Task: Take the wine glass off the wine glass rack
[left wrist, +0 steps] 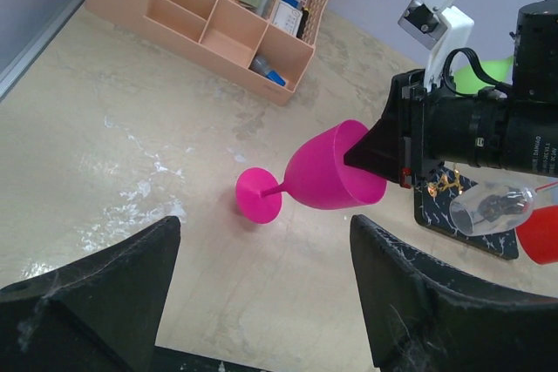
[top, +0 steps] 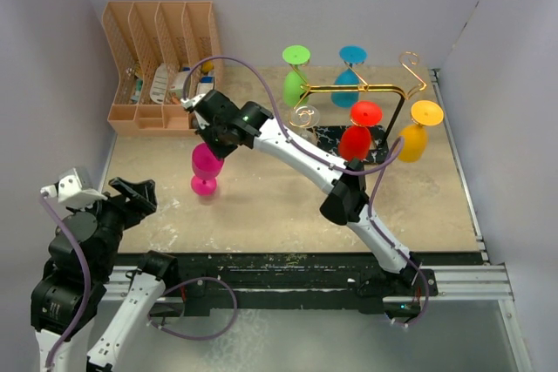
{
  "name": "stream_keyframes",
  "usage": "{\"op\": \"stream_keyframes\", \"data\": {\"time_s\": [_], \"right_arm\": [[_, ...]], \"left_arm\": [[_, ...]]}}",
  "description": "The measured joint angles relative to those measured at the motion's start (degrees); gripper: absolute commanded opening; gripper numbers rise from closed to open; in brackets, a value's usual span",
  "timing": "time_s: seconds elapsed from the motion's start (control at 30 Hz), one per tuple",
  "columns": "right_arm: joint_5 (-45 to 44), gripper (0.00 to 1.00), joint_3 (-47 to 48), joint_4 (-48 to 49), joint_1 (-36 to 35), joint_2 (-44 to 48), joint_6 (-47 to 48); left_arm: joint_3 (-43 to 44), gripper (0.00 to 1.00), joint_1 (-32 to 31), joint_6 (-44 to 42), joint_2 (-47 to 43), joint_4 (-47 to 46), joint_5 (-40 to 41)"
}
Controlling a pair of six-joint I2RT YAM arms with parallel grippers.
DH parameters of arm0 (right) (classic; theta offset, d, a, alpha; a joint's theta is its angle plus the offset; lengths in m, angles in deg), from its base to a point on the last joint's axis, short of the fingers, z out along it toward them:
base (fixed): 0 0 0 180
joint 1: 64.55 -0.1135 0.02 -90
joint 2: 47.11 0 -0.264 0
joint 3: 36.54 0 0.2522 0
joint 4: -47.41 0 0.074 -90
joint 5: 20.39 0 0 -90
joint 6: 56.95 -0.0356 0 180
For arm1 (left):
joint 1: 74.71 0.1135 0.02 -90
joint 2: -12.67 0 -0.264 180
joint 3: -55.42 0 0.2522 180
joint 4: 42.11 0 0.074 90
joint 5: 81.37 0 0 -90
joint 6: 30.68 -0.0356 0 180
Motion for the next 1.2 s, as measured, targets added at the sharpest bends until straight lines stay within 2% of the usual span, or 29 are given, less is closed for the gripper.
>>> {"op": "stream_keyframes", "data": {"time_s": [0.5, 0.6, 0.73, 0.97, 1.2], "right_arm": [[-10.2, 0.0, 0.6, 1.6, 0.0, -1.2, 2.5], [-11.4, 0.04, 0.9, 2.6, 0.0, -2.6, 3.1], [-12.1, 0.16, 1.4, 4.1, 0.0, -4.4, 3.7], [-13.2, 0.45, 2.2, 6.1, 0.0, -4.7, 4.4], [-14.0, 0.52, -0.3, 8.9, 0.0, -2.1, 4.6]], "left_arm": [[-8.4, 0.81, 0.0, -3.0, -1.8, -6.4, 0.4], [-8.9, 0.81, 0.0, -3.0, -2.0, -6.6, 0.9], [-9.0, 0.81, 0.0, -2.9, -2.0, -6.9, 1.2], [-9.6, 0.81, 0.0, -3.0, -2.1, -7.5, 1.4], [-9.6, 0.8, 0.0, -2.9, -2.1, -7.5, 1.8]]}}
